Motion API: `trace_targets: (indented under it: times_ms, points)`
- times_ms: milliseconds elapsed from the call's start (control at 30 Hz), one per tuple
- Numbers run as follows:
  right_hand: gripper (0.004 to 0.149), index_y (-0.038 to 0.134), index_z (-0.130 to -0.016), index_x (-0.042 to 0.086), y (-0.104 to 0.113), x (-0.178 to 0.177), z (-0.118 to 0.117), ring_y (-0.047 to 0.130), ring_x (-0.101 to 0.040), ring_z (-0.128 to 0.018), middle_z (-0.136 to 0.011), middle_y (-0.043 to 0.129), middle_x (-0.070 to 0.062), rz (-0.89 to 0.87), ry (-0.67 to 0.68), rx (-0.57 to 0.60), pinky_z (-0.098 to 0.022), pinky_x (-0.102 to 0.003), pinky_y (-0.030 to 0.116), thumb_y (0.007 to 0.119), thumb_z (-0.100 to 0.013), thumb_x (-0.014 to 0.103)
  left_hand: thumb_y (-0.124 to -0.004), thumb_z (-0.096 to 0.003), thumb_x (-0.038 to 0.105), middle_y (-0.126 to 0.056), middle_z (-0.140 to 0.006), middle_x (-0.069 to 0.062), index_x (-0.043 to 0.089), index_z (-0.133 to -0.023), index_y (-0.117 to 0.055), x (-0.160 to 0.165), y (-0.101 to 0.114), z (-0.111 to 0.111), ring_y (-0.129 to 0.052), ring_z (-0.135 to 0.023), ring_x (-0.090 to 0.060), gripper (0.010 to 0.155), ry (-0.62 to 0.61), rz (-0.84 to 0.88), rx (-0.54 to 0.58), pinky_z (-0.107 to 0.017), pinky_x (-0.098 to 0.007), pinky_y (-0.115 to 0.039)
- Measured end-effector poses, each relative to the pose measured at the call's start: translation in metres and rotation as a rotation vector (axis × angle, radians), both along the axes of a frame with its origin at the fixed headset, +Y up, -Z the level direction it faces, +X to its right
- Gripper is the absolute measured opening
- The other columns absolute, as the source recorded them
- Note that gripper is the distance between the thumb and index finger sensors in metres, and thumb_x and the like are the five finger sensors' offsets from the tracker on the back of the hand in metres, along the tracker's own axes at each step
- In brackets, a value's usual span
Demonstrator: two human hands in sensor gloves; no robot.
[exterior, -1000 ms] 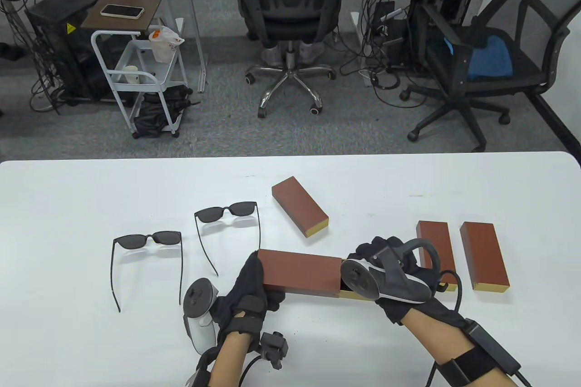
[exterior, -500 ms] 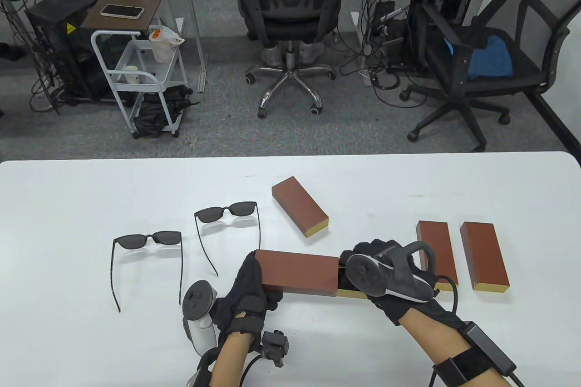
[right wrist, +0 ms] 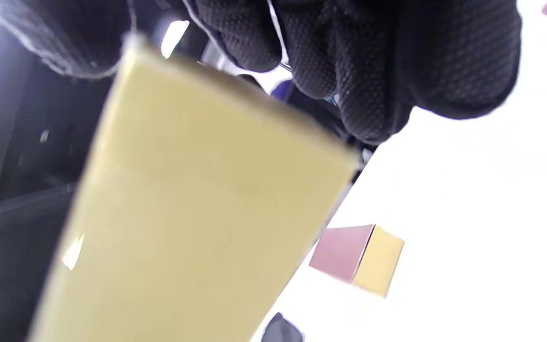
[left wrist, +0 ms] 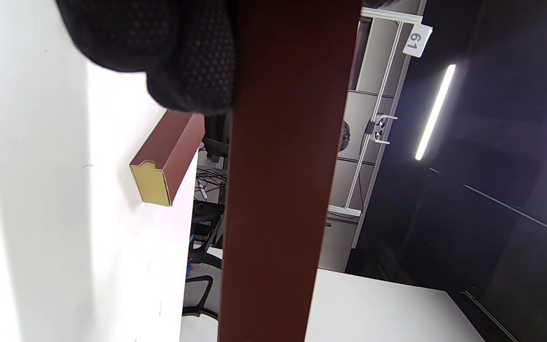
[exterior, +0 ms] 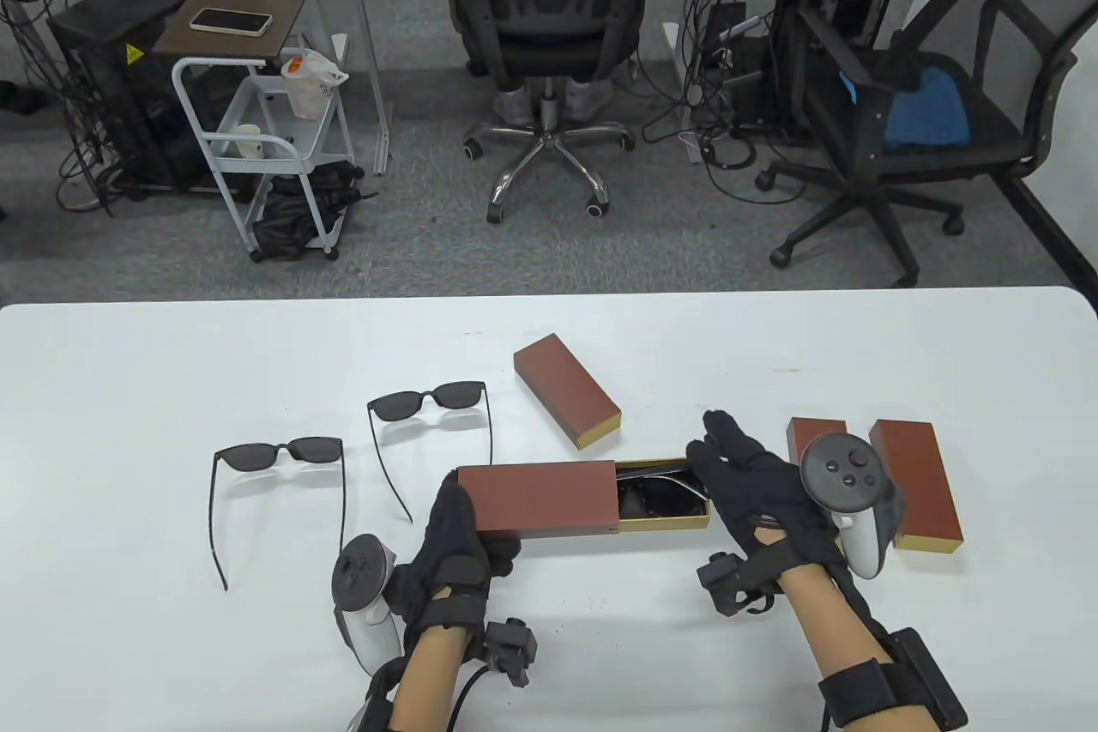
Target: Slide to open storage boxes and store sunglasses
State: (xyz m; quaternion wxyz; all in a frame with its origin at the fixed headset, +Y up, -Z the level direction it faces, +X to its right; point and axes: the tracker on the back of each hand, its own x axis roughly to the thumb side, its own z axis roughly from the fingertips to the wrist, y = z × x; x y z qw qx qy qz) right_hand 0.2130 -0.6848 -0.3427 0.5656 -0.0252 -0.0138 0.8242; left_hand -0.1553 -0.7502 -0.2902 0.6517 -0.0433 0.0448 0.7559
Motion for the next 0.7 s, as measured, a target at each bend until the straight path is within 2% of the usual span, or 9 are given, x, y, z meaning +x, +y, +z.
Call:
trace_targets:
  times_ms: [100, 167, 333, 433, 533, 700]
  points:
    - [0.064, 0.071, -0.09, 0.023, -0.02, -0.003, -0.001, 0.096, -0.039, -0.062, -0.093, 0.074, -0.019, -0.175, 0.064, -0.046, -0.036, -0.045, 0.087, 0.075, -0.039, 0.061, -0.042, -0.0594, 0.059, -0.077, -0.091, -0.011, 0.019, -0.118, -0.033, 0.001, -0.001, 0.0, -0.091, -0.063, -0.024, 0.072, -0.008, -0.005, 0.003, -0.047, -0.046, -0.079]
    - [0.063, 0.069, -0.091, 0.023, -0.029, -0.004, 0.0, 0.095, -0.037, -0.063, -0.094, 0.073, -0.017, -0.209, 0.064, -0.046, -0.036, -0.043, 0.086, 0.075, -0.04, 0.06, -0.043, -0.0594, 0.059, -0.077, -0.091, -0.011, 0.019, -0.118, -0.033, 0.001, -0.002, 0.0, -0.091, -0.063, -0.024, 0.072, 0.006, -0.017, 0.005, -0.047, -0.046, -0.079]
    - [0.052, 0.076, -0.085, 0.026, -0.044, -0.001, 0.004, 0.098, -0.032, -0.056, -0.089, 0.08, -0.015, -0.198, -0.005, -0.026, -0.034, -0.041, 0.088, 0.077, -0.041, 0.053, -0.044, -0.0591, 0.058, -0.078, -0.09, -0.013, 0.018, -0.118, -0.035, 0.001, -0.006, 0.0, -0.091, -0.061, -0.025, 0.072, 0.008, -0.037, 0.003, -0.046, -0.047, -0.079]
    - [0.051, 0.079, -0.083, 0.025, -0.045, 0.002, 0.006, 0.099, -0.034, -0.051, -0.086, 0.083, -0.016, -0.206, -0.021, -0.008, -0.032, -0.042, 0.088, 0.08, -0.04, 0.051, -0.044, -0.0591, 0.058, -0.078, -0.09, -0.013, 0.018, -0.118, -0.035, 0.003, -0.008, 0.0, -0.091, -0.061, -0.025, 0.072, 0.002, -0.031, -0.001, -0.046, -0.047, -0.079]
    - [0.047, 0.083, -0.08, 0.025, -0.04, 0.006, 0.009, 0.101, -0.03, -0.047, -0.082, 0.087, -0.013, -0.126, -0.046, 0.031, -0.03, -0.04, 0.089, 0.083, -0.039, 0.048, -0.044, -0.059, 0.058, -0.078, -0.09, -0.013, 0.018, -0.118, -0.035, 0.005, -0.009, -0.001, -0.091, -0.061, -0.025, 0.072, -0.017, -0.016, 0.002, -0.046, -0.047, -0.079]
    - [0.047, 0.083, -0.079, 0.024, -0.037, 0.008, 0.014, 0.102, -0.031, -0.046, -0.081, 0.089, -0.013, -0.107, -0.059, 0.07, -0.029, -0.04, 0.089, 0.084, -0.038, 0.046, -0.044, -0.059, 0.058, -0.078, -0.09, -0.013, 0.019, -0.118, -0.035, 0.006, -0.01, -0.001, -0.091, -0.061, -0.025, 0.072, -0.03, -0.022, 0.01, -0.046, -0.047, -0.079]
